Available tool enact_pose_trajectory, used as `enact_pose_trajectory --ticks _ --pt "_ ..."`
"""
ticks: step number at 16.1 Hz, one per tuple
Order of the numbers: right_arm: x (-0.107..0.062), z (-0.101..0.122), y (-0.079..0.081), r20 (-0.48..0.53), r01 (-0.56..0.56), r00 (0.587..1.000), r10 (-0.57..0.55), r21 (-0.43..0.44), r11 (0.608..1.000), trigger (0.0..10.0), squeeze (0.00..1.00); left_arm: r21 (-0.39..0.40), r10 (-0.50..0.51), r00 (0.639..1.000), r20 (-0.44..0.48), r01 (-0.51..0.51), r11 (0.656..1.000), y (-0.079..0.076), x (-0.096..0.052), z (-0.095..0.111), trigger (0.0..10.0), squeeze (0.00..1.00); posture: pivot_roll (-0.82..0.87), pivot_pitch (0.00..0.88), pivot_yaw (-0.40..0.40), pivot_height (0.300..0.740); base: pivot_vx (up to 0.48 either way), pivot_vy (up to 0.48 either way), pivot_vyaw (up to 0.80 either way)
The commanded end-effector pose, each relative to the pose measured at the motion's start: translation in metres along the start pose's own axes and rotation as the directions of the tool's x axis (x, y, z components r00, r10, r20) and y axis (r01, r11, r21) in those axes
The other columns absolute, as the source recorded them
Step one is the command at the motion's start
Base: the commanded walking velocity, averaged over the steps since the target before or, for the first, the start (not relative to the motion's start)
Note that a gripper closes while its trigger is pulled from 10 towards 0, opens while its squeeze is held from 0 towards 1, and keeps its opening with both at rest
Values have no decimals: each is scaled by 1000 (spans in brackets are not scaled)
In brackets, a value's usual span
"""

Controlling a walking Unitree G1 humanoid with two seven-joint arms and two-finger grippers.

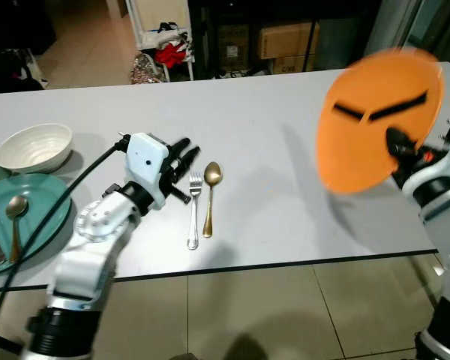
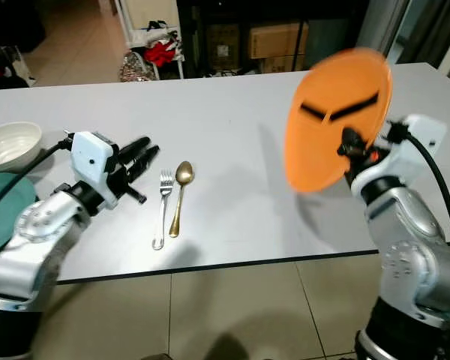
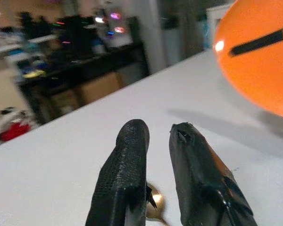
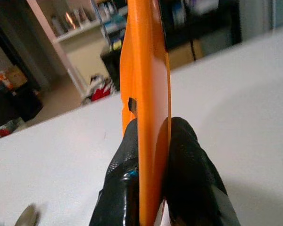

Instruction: Setting the table

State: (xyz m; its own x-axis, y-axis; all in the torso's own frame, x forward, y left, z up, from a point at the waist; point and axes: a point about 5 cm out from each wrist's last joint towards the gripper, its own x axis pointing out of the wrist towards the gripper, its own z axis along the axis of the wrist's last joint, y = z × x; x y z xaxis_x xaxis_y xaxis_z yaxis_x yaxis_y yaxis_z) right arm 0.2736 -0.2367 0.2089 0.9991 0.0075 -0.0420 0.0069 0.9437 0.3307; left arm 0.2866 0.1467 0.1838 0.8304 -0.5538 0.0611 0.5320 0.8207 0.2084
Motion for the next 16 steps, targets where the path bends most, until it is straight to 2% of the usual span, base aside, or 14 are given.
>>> enact_pose_trajectory --ticks 1,2,6,7,9,11,13,15,16 --pt "2 8 3 10 -53 999 52 99 994 10000 0 11 -59 998 -5 59 998 1 -4 5 10000 0 -17 0 65 740 0 0 0" --pt "1 4 2 -27 -70 997 76 174 982 10000 0 16 -90 996 -27 91 996 1 -8 3 10000 0 -17 0 65 740 0 0 0" --pt "-4 -15 3 -154 -112 974 168 317 942 10000 0 31 -185 976 -118 190 981 1 -23 -7 10000 0 -16 0 70 740 0 0 0" --pt "-6 -23 3 -207 -106 961 183 333 937 10000 0 35 -203 968 -146 211 977 1 -27 -9 10000 0 -18 0 71 740 0 0 0" --pt "-10 -44 7 -347 -95 905 247 401 911 10000 0 29 -224 954 -201 234 972 4 -34 -16 10000 0 -18 0 71 740 0 0 0" --pt "-9 -50 11 -357 -92 890 282 467 880 10000 0 15 -240 946 -217 250 968 3 -37 -17 10000 0 -17 0 70 740 0 0 0" --pt "-4 -54 16 -355 -92 877 324 539 838 10000 0 -40 -295 928 -230 294 955 -4 -41 -19 10000 0 -14 0 70 740 0 0 0" --pt "4 -60 15 -372 -66 865 336 578 813 10000 0 -66 -328 911 -251 322 945 -9 -45 -22 10000 0 -11 0 69 740 0 0 0" --pt "6 -63 14 -384 -55 860 337 587 808 10000 0 -62 -320 914 -249 315 947 -8 -45 -22 10000 0 -10 0 69 740 0 0 0"
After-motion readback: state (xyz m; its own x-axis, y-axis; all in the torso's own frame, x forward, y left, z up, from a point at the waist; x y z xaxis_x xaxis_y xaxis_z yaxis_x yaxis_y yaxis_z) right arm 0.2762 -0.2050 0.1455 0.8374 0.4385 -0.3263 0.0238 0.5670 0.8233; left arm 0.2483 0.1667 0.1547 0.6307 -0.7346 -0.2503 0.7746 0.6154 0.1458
